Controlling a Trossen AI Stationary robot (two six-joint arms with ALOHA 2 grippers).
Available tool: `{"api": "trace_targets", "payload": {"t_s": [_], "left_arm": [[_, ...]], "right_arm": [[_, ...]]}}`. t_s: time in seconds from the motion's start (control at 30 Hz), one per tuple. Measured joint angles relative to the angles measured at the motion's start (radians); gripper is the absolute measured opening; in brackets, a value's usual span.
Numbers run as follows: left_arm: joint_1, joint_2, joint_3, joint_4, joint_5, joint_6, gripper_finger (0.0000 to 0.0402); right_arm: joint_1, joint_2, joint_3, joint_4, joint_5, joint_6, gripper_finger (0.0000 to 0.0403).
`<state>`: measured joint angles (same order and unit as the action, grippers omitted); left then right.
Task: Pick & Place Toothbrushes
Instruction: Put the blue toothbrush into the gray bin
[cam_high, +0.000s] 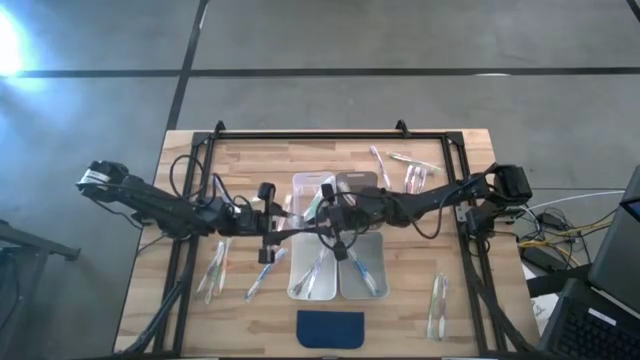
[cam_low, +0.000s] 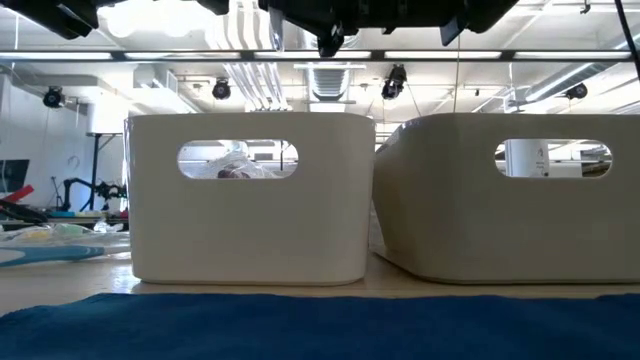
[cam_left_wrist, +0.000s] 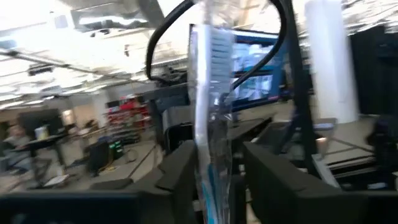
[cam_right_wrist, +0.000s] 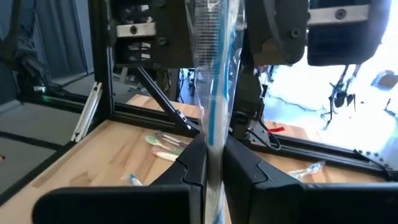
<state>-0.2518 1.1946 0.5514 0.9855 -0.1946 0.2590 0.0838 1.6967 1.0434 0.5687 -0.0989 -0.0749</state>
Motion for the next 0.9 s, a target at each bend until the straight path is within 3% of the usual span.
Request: {"api": "trace_targets", "payload": {"t_s": [0.13,0.23,0.4,0.57,0.8,0.9], "left_arm": [[0.0,-0.002,0.0,-0.018,-0.112,0.001,0.0195],[0.0,-0.008,0.0,-0.018,-0.205,0.002,0.0216],[0.0,-0.028,0.0,-0.054,-0.385,0.002,0.022],[0.001,-0.047,0.0,-0.103,-0.56,0.001,0.0218],[0.001,-0.055,0.0,-0.158,-0.595,0.004,0.0218],[0.0,-0.066,0.0,-0.159,-0.681,0.007,0.0218]], "right_arm": [[0.0,-0.057,0.0,-0.099,0.004,0.114,0.0026],[0.004,-0.125,0.0,-0.265,0.092,0.189,0.0025],[0.033,-0.229,0.0,-0.609,0.271,0.359,0.0024],[0.083,-0.296,0.0,-0.868,0.312,0.61,0.0024],[0.186,-0.29,0.0,-0.99,0.314,0.946,0.0023],[0.23,-0.272,0.0,-0.991,0.314,1.097,0.0023]]}}
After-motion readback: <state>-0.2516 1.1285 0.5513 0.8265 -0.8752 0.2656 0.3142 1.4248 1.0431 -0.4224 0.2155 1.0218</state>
